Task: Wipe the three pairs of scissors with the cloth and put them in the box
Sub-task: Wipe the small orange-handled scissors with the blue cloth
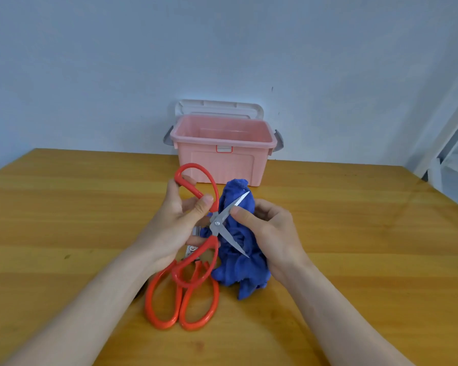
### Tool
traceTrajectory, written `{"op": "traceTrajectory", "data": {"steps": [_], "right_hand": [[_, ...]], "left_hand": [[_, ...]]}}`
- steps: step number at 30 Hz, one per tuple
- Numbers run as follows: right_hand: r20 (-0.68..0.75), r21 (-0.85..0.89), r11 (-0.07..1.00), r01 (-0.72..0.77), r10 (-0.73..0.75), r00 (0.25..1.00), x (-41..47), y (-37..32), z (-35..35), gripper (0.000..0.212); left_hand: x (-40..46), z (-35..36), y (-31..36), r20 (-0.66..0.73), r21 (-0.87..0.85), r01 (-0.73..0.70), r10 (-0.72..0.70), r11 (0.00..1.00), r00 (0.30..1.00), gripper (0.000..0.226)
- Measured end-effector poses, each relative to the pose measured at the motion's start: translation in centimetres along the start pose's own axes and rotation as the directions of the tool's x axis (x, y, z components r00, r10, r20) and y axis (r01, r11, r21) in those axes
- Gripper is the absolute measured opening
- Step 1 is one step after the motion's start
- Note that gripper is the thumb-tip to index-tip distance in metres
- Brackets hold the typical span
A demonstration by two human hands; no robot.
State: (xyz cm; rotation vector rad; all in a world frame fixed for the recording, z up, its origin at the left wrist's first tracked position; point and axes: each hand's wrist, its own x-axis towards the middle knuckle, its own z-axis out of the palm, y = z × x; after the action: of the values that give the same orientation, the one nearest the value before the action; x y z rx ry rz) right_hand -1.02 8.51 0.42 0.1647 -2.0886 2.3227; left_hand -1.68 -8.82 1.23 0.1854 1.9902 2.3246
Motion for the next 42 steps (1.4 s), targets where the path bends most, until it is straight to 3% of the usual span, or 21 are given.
{"op": "traceTrajectory", "data": {"steps": [6, 9, 16, 24, 26, 30, 32, 35, 39, 42], "right_hand": [[-0.073, 0.119, 0.992, -0.044, 0.053, 0.996, -0.2, -0.2, 0.2, 0.013], [-0.068, 0.191, 0.977, -0.09, 0.105, 0.992, -0.2, -0.4, 0.0, 0.017], [-0.016, 0.185, 0.981, -0.056, 0.06, 0.998, -0.1, -0.7, -0.3, 0.015], [-0.014, 0.214, 0.976, -0.038, 0.042, 0.999, -0.2, -0.7, -0.4, 0.013], [-0.002, 0.235, 0.971, -0.045, 0.047, 0.999, -0.1, -0.7, -0.6, 0.013], [0.093, 0.231, 0.967, -0.102, 0.083, 0.992, 0.2, -0.7, -1.4, 0.014], [0.179, 0.224, 0.964, -0.143, 0.104, 0.978, 0.5, -0.7, -2.1, 0.027], [0.257, 0.251, 0.947, -0.202, 0.136, 0.957, 1.0, -1.0, -3.6, 0.042], [0.122, 0.269, 0.949, -0.163, 0.135, 0.983, 1.8, -1.0, -4.8, 0.024], [0.073, 0.217, 0.972, -0.09, 0.076, 0.994, 1.6, -1.1, -4.3, 0.02]], "left_hand": [[-0.8, 0.4, 0.6, 0.262, 0.023, 0.127, -0.128, 0.992, 0.957, 0.044], [-1.0, 0.4, 0.5, 0.313, 0.028, 0.155, -0.156, 0.987, 0.937, 0.055], [-1.1, 0.2, 0.5, 0.402, -0.154, 0.235, -0.157, 0.96, 0.902, 0.055], [-1.0, -0.8, 1.1, 0.5, -0.232, 0.286, -0.138, 0.93, 0.855, 0.051], [-0.9, -0.9, 1.2, 0.466, -0.2, 0.281, -0.161, 0.939, 0.87, 0.045], [-0.8, -0.9, 1.5, 0.226, -0.046, 0.208, -0.193, 0.977, 0.955, 0.03], [-0.7, -1.4, 1.8, 0.17, 0.019, 0.2, -0.201, 0.98, 0.965, 0.027], [-0.4, -2.4, 1.9, 0.189, 0.027, 0.22, -0.221, 0.975, 0.957, 0.019], [-0.1, -3.2, 2.0, 0.331, 0.041, 0.297, -0.293, 0.954, 0.897, 0.029], [-0.3, -3.0, 1.8, 0.3, 0.214, 0.273, -0.329, 0.938, 0.896, 0.028]]}}
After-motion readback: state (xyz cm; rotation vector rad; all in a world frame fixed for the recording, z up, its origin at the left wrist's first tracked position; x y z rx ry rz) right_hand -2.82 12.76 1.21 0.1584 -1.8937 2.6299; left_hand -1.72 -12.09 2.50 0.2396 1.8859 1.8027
